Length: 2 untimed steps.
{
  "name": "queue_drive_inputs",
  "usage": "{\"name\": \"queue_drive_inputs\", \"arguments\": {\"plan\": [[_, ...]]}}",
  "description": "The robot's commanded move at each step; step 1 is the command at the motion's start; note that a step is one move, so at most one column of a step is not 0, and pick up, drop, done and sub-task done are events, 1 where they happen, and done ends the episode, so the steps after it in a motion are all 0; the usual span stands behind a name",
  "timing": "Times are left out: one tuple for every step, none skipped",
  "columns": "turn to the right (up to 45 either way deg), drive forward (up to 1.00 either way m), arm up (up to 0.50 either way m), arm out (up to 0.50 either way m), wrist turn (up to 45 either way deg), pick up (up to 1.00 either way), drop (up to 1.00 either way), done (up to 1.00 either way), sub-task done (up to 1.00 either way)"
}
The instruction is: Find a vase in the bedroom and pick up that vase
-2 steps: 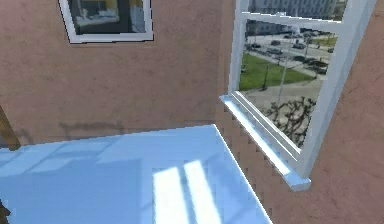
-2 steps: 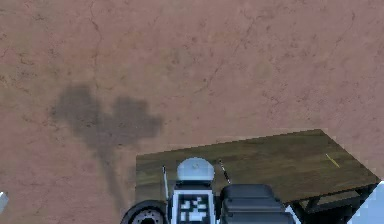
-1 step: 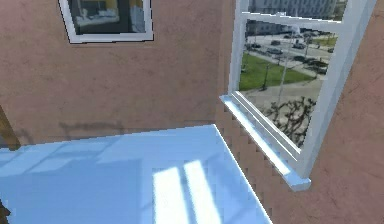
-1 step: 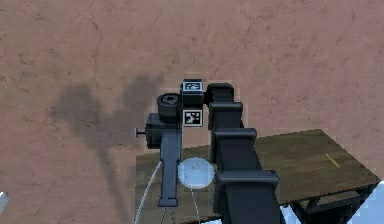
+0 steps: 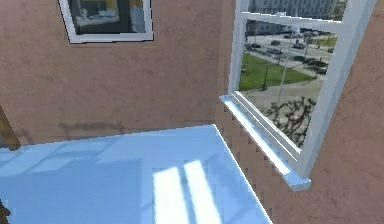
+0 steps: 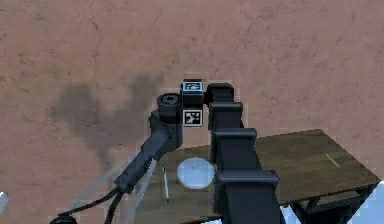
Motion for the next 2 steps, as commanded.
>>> {"name": "queue_drive_inputs", "arguments": {"plan": [[0.0,0.0,0.0,0.0,45.0,0.0,0.0,0.0,0.0],[0.0,0.0,0.0,0.0,45.0,0.0,0.0,0.0,0.0]]}}
